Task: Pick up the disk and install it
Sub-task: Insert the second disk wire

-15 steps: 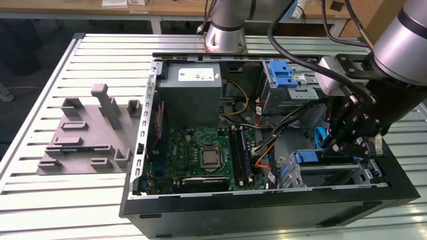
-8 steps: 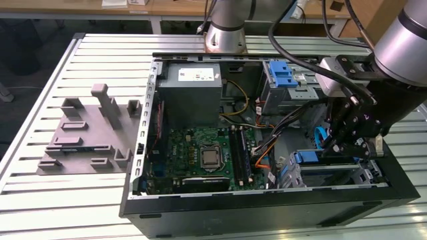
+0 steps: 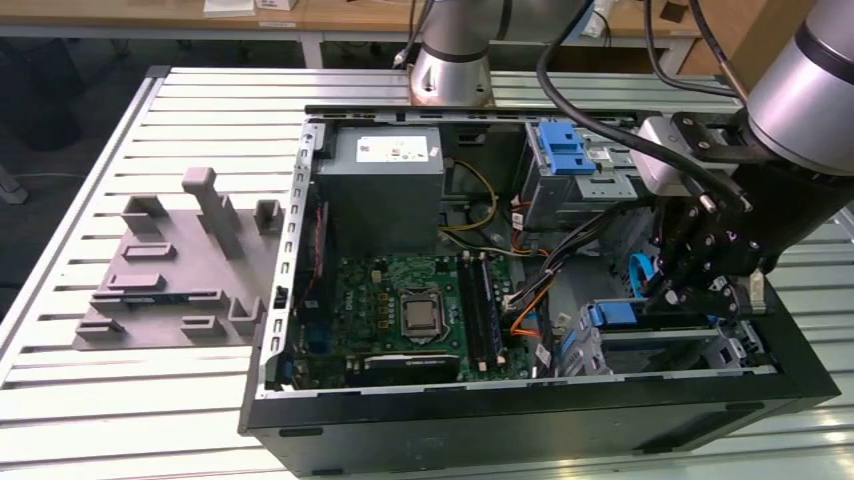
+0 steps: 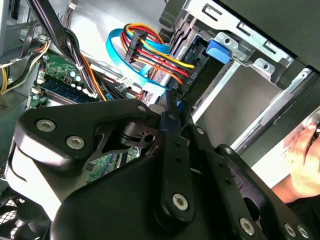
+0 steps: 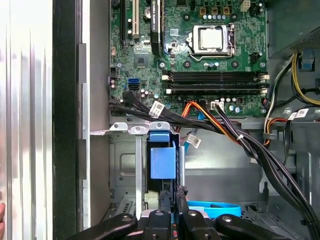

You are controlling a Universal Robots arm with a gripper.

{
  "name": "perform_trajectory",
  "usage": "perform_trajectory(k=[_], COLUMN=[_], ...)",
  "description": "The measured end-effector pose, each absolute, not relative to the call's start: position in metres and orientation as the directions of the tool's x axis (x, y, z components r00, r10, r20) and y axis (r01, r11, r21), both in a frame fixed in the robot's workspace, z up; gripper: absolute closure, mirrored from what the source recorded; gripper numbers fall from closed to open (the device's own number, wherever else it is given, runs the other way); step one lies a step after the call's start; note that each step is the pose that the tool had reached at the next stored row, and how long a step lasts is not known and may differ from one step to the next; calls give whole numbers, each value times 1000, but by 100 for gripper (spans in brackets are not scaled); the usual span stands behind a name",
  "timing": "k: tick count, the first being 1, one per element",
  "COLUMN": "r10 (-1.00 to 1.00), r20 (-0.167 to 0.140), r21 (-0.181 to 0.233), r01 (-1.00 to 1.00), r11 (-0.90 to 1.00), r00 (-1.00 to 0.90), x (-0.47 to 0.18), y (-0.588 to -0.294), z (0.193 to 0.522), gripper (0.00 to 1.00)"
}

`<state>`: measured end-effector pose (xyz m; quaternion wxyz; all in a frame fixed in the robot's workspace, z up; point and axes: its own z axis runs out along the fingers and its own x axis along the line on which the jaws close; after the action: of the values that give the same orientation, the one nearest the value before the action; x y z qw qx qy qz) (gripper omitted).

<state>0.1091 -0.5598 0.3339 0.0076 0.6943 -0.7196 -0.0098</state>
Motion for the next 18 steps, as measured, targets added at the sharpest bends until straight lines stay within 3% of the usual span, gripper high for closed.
perform_trajectory(k=[18], r10=[-999], r20=[-8], r21=[25], r01=[-999], r11=[36], r00=[-36], x=[110], y=[-562], z=[331], gripper=[84])
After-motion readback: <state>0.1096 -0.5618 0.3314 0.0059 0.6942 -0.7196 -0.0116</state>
